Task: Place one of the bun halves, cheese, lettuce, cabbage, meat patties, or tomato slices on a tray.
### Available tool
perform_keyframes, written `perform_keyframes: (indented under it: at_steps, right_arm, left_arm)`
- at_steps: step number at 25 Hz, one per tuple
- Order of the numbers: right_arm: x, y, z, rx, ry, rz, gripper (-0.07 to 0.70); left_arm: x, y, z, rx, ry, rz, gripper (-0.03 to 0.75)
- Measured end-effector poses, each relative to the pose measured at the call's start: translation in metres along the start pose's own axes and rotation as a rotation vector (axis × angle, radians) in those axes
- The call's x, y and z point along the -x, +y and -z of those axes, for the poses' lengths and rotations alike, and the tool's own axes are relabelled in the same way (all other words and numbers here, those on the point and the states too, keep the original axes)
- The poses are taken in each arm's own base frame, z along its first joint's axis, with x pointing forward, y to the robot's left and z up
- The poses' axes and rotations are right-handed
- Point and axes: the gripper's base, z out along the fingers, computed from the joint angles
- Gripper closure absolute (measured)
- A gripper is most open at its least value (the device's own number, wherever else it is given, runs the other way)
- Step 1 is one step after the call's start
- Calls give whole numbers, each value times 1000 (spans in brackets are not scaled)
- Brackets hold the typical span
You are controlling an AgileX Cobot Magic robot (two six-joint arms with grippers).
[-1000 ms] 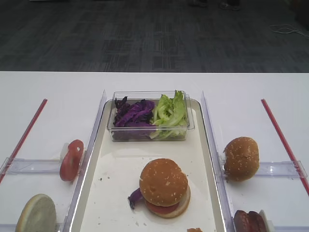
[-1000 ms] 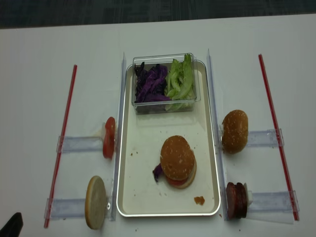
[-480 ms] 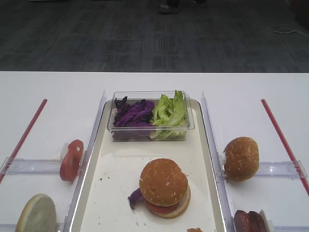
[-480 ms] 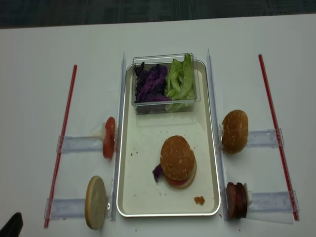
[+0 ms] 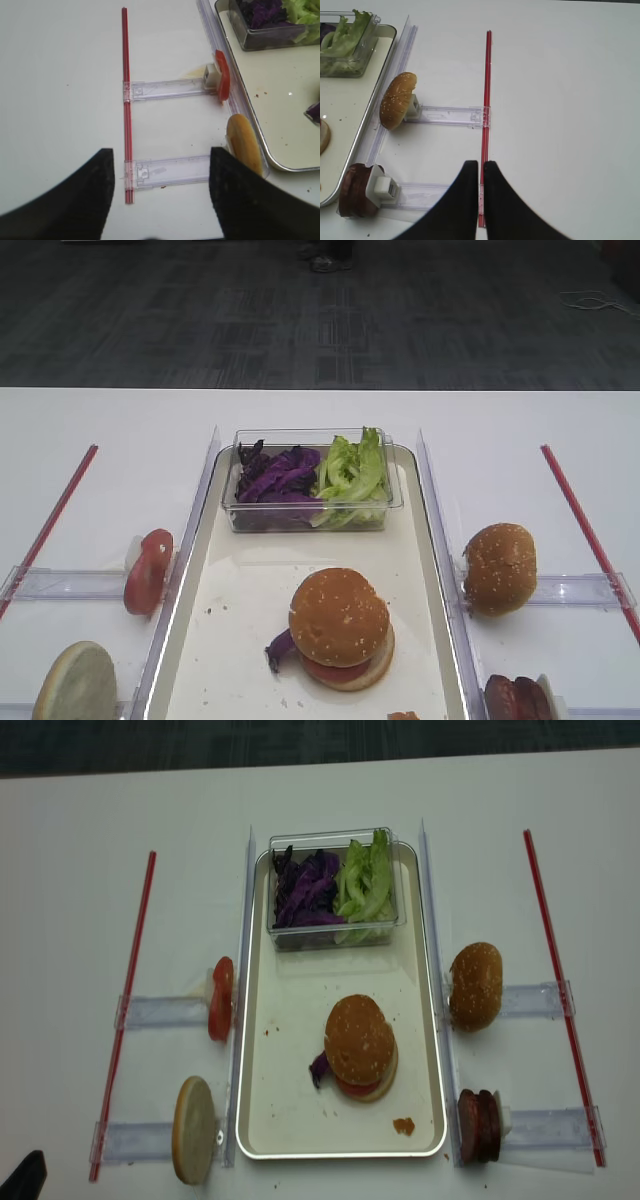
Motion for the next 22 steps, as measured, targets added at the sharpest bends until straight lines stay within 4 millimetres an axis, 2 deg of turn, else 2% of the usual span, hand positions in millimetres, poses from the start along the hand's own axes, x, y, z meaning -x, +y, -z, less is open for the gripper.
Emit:
perform_keyframes:
  at_steps: [22]
  right_arm:
    - [0,0,0,0,0,0,587]
  left_arm:
    - [0,0,0,0,0,0,319]
